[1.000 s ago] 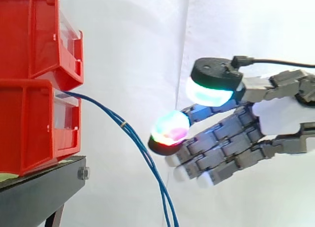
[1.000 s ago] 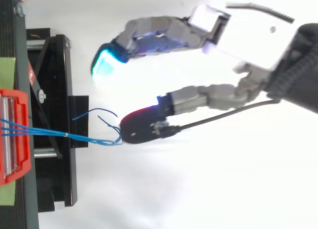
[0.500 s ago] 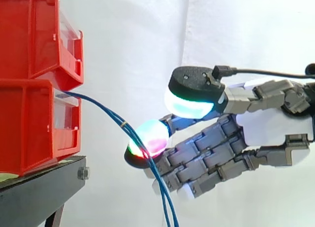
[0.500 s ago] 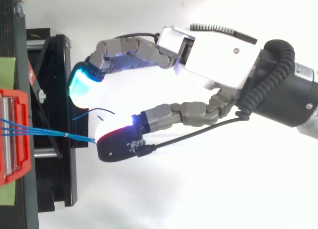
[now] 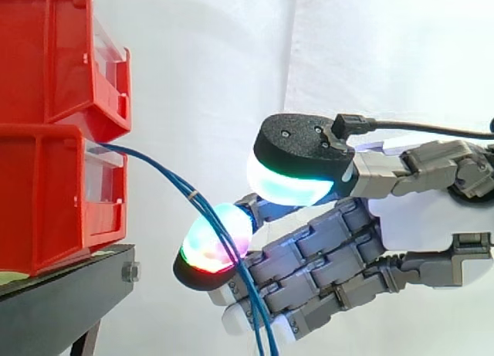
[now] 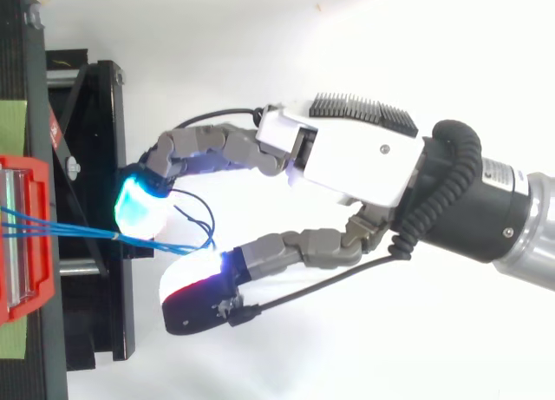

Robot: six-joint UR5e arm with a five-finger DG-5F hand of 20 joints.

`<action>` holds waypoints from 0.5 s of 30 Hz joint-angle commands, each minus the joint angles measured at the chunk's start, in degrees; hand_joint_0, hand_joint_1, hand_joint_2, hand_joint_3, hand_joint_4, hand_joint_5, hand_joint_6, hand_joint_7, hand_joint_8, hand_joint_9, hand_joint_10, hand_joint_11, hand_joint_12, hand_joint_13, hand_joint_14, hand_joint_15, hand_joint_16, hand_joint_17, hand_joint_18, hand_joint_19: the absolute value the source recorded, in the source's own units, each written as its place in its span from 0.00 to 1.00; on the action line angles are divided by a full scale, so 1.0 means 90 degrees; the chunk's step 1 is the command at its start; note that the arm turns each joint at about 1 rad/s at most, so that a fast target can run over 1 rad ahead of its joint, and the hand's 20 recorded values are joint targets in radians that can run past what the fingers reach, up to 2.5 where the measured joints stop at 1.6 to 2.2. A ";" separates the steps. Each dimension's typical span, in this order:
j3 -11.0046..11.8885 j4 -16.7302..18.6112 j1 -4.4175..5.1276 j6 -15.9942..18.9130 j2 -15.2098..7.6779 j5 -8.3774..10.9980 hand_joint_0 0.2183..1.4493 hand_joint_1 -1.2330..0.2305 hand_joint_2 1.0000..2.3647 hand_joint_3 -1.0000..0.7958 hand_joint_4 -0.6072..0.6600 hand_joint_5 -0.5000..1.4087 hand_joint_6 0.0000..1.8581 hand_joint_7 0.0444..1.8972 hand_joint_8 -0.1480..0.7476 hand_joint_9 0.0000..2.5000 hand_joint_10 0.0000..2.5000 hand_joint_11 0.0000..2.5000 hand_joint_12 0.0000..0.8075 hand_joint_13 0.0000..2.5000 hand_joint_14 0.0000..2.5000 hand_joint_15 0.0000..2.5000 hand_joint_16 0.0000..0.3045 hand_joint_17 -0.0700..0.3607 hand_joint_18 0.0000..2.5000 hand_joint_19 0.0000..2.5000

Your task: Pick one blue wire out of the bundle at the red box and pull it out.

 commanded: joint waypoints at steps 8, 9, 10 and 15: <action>0.0312 0.0137 0.0069 -0.0039 -0.0323 0.0061 0.26 0.37 0.00 0.29 0.73 0.19 0.27 0.46 0.48 0.29 0.00 0.04 0.47 0.23 0.00 0.07 0.16 0.42 0.18 0.17; 0.0439 0.0156 0.0069 0.0010 -0.0460 0.0051 0.26 0.37 0.00 0.29 0.73 0.19 0.27 0.46 0.48 0.29 0.00 0.04 0.47 0.23 0.00 0.07 0.16 0.42 0.18 0.16; 0.0576 0.0176 0.0069 0.0079 -0.0577 0.0041 0.26 0.37 0.00 0.29 0.73 0.19 0.27 0.46 0.48 0.29 0.00 0.04 0.47 0.23 0.00 0.07 0.16 0.42 0.18 0.16; 0.0654 0.0156 0.0069 0.0215 -0.0626 0.0051 0.26 0.37 0.00 0.29 0.73 0.19 0.27 0.46 0.48 0.29 0.00 0.04 0.47 0.24 0.00 0.08 0.16 0.42 0.19 0.17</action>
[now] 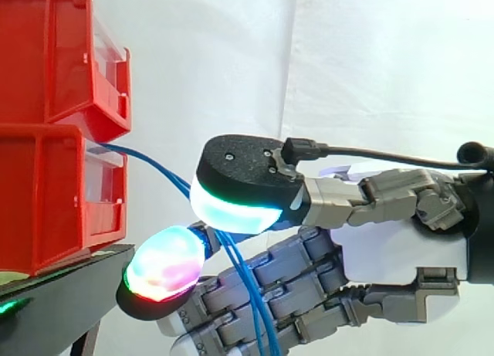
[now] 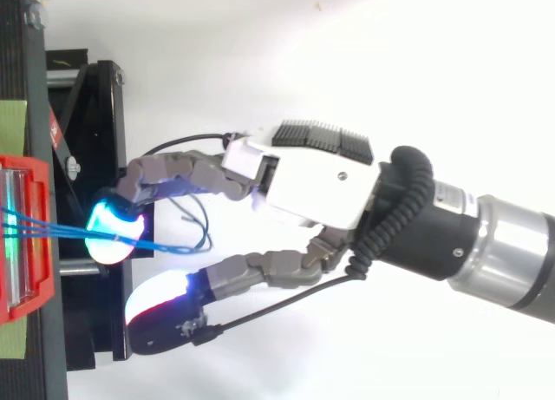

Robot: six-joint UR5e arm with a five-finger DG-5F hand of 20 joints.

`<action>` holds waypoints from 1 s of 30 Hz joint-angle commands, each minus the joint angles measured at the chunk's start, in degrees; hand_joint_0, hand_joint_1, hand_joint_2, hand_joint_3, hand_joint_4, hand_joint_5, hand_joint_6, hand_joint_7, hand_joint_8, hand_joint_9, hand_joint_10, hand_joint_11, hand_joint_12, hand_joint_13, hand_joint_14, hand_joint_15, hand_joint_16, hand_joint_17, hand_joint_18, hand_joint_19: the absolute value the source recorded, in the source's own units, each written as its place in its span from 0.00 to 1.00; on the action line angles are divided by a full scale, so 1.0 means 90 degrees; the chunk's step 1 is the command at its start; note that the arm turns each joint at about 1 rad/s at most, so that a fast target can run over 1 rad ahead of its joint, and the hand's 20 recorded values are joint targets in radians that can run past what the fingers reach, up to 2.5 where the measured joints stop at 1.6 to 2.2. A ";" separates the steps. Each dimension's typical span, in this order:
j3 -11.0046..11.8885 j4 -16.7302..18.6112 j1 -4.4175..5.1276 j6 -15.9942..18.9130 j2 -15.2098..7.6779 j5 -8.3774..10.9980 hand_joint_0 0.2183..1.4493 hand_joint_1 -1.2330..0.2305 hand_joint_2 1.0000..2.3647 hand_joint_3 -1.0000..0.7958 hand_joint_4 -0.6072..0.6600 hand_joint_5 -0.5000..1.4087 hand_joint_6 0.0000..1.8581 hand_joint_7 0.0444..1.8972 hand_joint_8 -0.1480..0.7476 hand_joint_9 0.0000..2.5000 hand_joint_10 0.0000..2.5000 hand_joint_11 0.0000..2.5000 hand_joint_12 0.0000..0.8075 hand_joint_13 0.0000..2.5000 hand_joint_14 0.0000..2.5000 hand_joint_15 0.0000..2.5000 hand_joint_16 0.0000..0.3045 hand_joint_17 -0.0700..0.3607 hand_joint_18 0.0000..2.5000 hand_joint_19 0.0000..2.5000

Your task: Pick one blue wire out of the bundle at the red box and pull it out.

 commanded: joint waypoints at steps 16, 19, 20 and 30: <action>0.0179 -0.0443 -0.0077 0.0200 0.0078 0.0003 0.26 0.39 0.00 0.29 0.74 0.19 0.27 0.44 0.48 0.30 0.00 0.04 0.46 0.25 0.00 0.08 0.16 0.42 0.19 0.18; 0.0179 -0.0815 -0.0096 0.0229 0.0127 -0.0026 0.27 0.39 0.00 0.30 0.74 0.19 0.27 0.46 0.48 0.30 0.00 0.04 0.46 0.25 0.00 0.08 0.16 0.42 0.19 0.18; 0.0179 -0.0815 -0.0096 0.0229 0.0127 -0.0026 0.27 0.39 0.00 0.30 0.74 0.19 0.27 0.46 0.48 0.30 0.00 0.05 0.46 0.25 0.00 0.08 0.16 0.42 0.19 0.18; 0.0179 -0.1176 -0.0184 0.0473 0.0185 -0.0046 0.28 0.38 0.00 0.30 0.74 0.19 0.27 0.47 0.48 0.31 0.00 0.05 0.46 0.25 0.00 0.09 0.16 0.41 0.20 0.18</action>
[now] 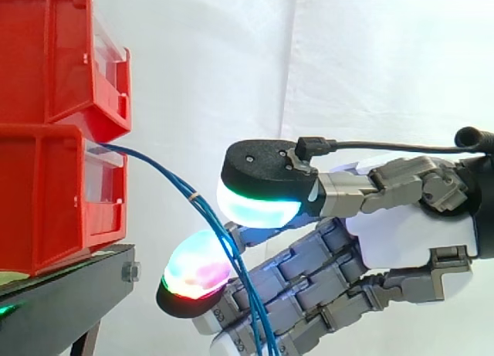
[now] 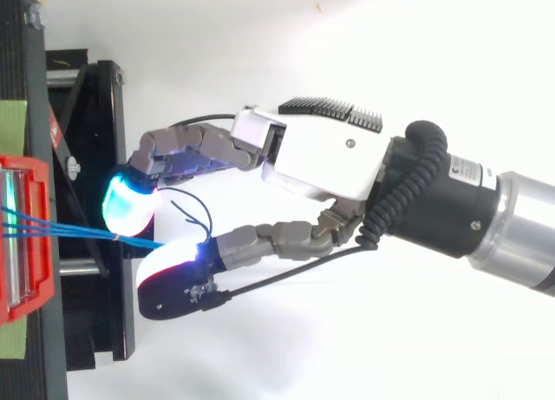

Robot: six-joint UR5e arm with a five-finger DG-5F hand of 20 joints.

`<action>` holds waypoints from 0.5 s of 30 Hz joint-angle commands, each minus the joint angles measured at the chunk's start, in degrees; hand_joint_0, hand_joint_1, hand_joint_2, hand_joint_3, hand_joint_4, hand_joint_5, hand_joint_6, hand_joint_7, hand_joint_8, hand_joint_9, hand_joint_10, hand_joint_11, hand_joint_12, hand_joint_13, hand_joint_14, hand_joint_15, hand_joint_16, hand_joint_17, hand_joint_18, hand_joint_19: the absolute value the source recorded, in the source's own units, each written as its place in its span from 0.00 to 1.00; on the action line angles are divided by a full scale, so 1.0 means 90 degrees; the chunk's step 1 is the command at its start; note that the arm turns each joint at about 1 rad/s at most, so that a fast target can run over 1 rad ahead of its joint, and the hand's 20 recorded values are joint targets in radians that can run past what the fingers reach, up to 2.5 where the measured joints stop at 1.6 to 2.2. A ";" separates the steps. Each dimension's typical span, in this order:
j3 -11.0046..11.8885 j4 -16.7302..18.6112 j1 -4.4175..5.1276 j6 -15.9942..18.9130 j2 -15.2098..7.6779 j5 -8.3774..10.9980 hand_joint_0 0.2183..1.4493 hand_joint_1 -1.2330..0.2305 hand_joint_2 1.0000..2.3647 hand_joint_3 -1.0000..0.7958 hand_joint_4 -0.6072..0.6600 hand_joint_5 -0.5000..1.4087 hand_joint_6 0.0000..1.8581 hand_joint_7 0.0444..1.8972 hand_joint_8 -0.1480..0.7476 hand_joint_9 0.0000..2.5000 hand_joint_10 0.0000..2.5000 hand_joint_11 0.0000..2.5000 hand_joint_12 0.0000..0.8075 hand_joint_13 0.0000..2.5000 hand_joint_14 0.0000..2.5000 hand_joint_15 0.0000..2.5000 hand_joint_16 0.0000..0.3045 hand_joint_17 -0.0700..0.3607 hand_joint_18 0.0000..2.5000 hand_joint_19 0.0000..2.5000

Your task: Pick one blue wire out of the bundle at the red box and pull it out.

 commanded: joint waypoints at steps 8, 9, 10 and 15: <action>0.0000 -0.0045 -0.0094 0.0032 0.0081 -0.0003 0.29 0.37 0.00 0.32 0.73 0.20 0.27 0.50 0.48 0.31 0.00 0.05 0.45 0.25 0.00 0.09 0.15 0.41 0.20 0.18; 0.0000 -0.0045 -0.0104 0.0032 0.0090 -0.0003 0.29 0.37 0.00 0.32 0.73 0.20 0.27 0.50 0.48 0.31 0.00 0.05 0.46 0.26 0.00 0.09 0.15 0.41 0.20 0.18; 0.0000 -0.0055 -0.0094 0.0022 0.0120 -0.0003 0.29 0.36 0.00 0.32 0.73 0.20 0.27 0.50 0.48 0.31 0.00 0.05 0.45 0.26 0.00 0.09 0.16 0.41 0.20 0.19; 0.0000 -0.0035 -0.0104 0.0022 0.0149 -0.0003 0.29 0.34 0.00 0.31 0.73 0.19 0.27 0.51 0.48 0.30 0.00 0.06 0.46 0.26 0.00 0.09 0.16 0.41 0.20 0.18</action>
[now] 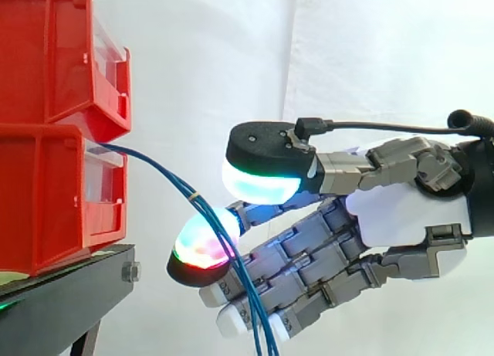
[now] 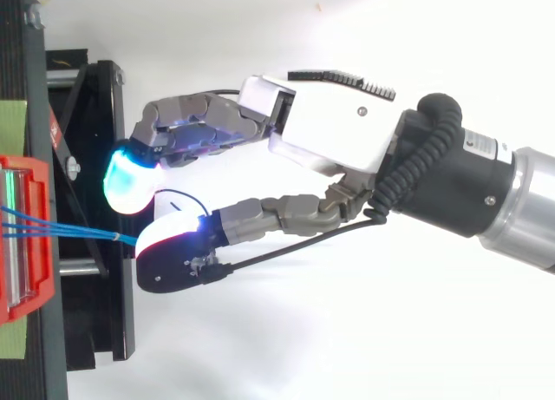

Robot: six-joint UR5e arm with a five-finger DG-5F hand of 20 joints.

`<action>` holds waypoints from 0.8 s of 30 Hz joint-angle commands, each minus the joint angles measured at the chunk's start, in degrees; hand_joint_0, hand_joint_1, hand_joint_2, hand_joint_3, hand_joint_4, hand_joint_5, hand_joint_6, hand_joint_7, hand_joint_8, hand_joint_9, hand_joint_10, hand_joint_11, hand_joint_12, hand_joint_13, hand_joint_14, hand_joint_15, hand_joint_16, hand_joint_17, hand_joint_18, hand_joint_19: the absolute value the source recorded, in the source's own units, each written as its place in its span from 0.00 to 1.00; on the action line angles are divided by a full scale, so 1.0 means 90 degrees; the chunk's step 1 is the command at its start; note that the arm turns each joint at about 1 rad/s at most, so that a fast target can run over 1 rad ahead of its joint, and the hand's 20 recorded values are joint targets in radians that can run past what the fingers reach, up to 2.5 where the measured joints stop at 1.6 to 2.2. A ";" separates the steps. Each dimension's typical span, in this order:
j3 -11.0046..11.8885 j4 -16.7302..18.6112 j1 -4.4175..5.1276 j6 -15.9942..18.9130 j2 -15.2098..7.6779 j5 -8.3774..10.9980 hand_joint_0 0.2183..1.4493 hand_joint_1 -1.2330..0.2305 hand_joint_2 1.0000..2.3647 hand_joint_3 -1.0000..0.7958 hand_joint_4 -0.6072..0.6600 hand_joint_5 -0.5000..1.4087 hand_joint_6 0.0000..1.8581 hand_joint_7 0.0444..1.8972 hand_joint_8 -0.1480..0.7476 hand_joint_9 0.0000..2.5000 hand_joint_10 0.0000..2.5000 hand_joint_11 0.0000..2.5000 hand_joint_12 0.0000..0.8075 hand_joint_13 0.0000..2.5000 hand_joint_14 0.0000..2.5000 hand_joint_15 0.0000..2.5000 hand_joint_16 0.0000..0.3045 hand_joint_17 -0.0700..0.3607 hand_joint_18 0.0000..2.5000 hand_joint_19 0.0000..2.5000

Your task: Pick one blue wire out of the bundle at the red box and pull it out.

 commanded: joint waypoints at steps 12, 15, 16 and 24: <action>-0.0009 0.0488 0.0075 -0.0361 0.0016 0.0049 0.27 0.29 0.00 0.28 0.73 0.20 0.27 0.57 0.49 0.31 0.00 0.07 0.47 0.26 0.00 0.10 0.16 0.42 0.22 0.19; 0.0001 0.0781 0.0114 -0.0732 -0.0004 0.0069 0.27 0.28 0.00 0.28 0.73 0.20 0.27 0.58 0.49 0.31 0.00 0.08 0.47 0.26 0.00 0.10 0.16 0.42 0.22 0.19; -0.0009 0.0879 0.0124 -0.0849 -0.0043 0.0078 0.27 0.28 0.00 0.28 0.73 0.20 0.27 0.58 0.49 0.32 0.00 0.08 0.46 0.27 0.00 0.10 0.16 0.42 0.22 0.19; -0.0009 0.1279 0.0163 -0.0908 -0.0170 0.0176 0.28 0.27 0.00 0.28 0.73 0.20 0.27 0.58 0.49 0.32 0.00 0.08 0.46 0.27 0.00 0.10 0.16 0.42 0.22 0.19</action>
